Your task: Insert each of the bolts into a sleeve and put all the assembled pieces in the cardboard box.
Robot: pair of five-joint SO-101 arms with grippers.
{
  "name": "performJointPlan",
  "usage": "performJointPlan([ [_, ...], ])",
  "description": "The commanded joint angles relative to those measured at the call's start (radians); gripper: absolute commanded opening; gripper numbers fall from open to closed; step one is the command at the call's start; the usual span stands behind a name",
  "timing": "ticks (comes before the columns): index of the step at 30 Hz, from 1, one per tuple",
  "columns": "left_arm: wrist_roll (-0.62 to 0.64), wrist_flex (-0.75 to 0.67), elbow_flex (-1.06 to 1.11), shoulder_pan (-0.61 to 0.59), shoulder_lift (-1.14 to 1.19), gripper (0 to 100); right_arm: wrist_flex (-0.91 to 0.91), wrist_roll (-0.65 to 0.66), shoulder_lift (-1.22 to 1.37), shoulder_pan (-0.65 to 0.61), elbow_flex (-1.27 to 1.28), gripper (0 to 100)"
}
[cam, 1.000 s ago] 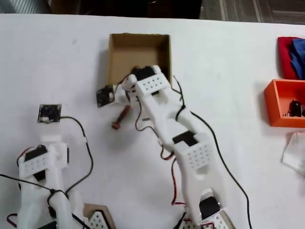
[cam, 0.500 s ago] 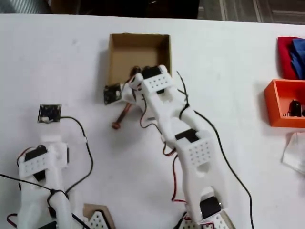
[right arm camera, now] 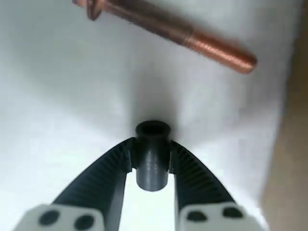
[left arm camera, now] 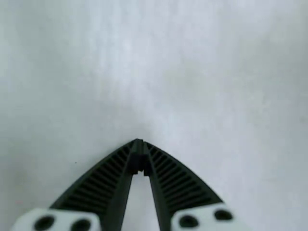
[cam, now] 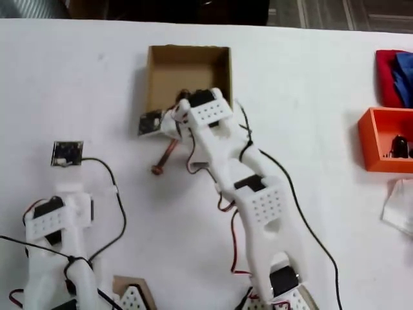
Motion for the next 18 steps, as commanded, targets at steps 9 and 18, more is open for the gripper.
performJointPlan([
  [9,-0.006,-0.015,-0.002,0.009,-0.021,2,-0.186,-0.379,-0.613,-0.042,0.477,2.2],
  [18,-0.006,-0.015,-0.002,0.009,-0.021,2,-0.648,-0.672,-0.834,-0.042,1.042,2.7],
])
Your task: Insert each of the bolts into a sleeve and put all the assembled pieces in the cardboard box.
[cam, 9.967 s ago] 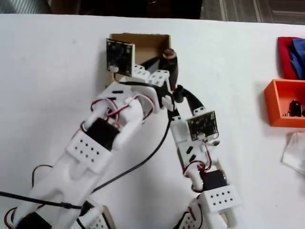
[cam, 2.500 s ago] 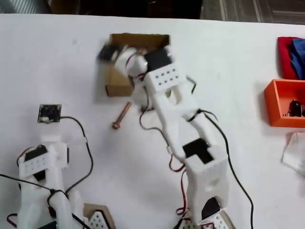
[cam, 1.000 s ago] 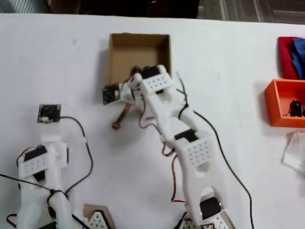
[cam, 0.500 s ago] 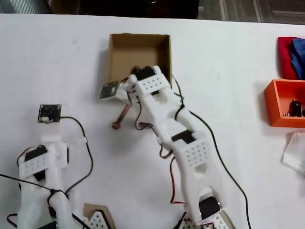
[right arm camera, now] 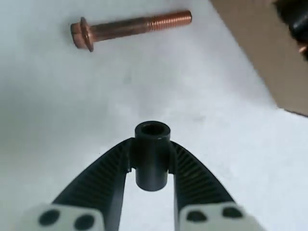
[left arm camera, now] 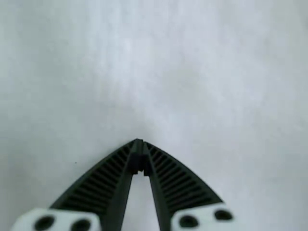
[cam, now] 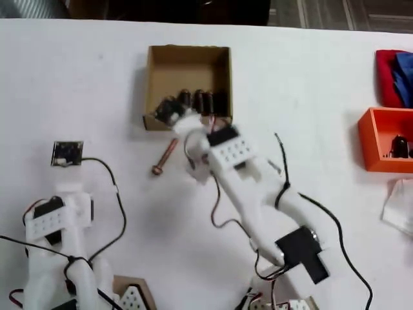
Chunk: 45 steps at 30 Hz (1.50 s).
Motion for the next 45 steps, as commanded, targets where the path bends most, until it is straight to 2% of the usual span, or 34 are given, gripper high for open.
performJointPlan([
  [1,-0.006,-0.015,-0.002,0.009,-0.021,2,-0.065,-0.063,-0.031,-0.012,0.040,2.8],
  [8,-0.006,-0.015,-0.002,0.009,-0.021,2,-0.068,-0.100,0.134,-0.036,0.031,14.3],
  [17,-0.006,-0.015,-0.002,0.009,-0.021,2,-0.061,-0.092,0.189,-0.001,-0.023,14.3],
  [24,-0.006,-0.015,-0.002,0.009,-0.021,2,-0.068,-0.091,0.193,-0.001,-0.025,4.0],
  [32,-0.006,-0.015,-0.002,0.009,-0.021,2,-0.047,-0.091,0.193,0.004,-0.025,14.1],
  [34,-0.006,-0.015,-0.002,0.009,-0.021,2,-0.047,-0.089,0.193,0.001,-0.025,10.6],
  [36,-0.006,-0.015,-0.002,0.009,-0.021,2,-0.047,-0.063,0.193,-0.001,-0.025,2.0],
  [41,-0.011,-0.014,-0.008,0.009,-0.021,2,-0.045,-0.041,0.108,0.039,-0.023,2.2],
  [45,-0.011,0.037,-0.071,0.011,-0.014,2,0.001,-0.110,-0.156,0.153,-0.012,2.2],
])
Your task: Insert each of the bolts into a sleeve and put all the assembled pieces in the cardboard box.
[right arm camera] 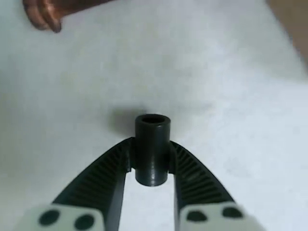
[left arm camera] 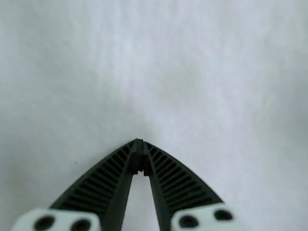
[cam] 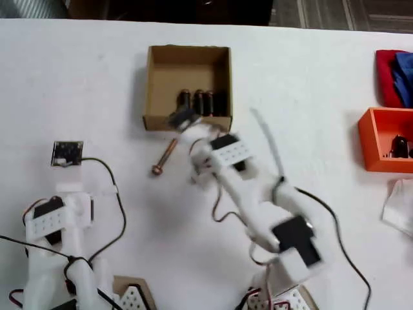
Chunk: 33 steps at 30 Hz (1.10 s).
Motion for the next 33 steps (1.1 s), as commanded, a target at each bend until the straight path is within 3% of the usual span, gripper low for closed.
performJointPlan([
  [1,-0.009,0.074,-0.108,0.012,-0.014,2,0.041,-0.032,-0.300,0.122,0.003,2.2],
  [5,-0.008,0.285,-0.367,0.103,-0.009,2,0.035,-0.049,-0.588,0.289,0.109,2.2],
  [7,-0.008,0.374,-0.499,0.192,0.021,2,0.035,-0.118,-0.708,0.386,0.155,2.2],
  [13,0.000,0.605,-0.843,0.509,0.377,3,-0.061,-0.321,-0.895,0.596,0.301,2.2],
  [21,0.103,0.635,-1.139,0.666,0.750,11,-0.143,-0.336,-0.901,0.608,0.500,2.2],
  [30,0.104,0.635,-1.277,0.678,0.947,12,-0.159,-0.338,-0.900,0.605,0.494,2.2],
  [33,0.104,0.635,-1.303,0.678,0.990,16,-0.159,-0.334,-0.900,0.605,0.494,2.2],
])
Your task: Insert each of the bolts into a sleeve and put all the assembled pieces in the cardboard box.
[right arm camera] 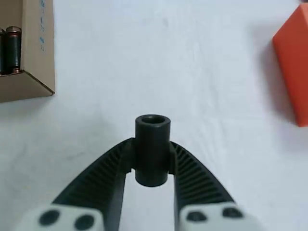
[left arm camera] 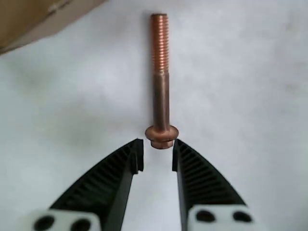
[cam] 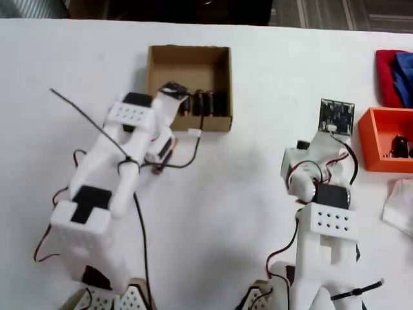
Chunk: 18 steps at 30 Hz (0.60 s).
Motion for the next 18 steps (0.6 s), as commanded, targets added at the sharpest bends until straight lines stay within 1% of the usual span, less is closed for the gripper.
performJointPlan([
  [1,0.003,0.005,-0.062,0.012,0.020,18,-0.019,-0.003,-0.044,0.005,-0.012,2.2],
  [9,0.002,0.005,-0.134,0.014,0.089,18,-0.018,0.002,-0.045,0.007,-0.012,2.2],
  [18,0.000,-0.028,-0.139,0.008,0.203,18,-0.018,0.002,-0.045,0.007,-0.012,2.2],
])
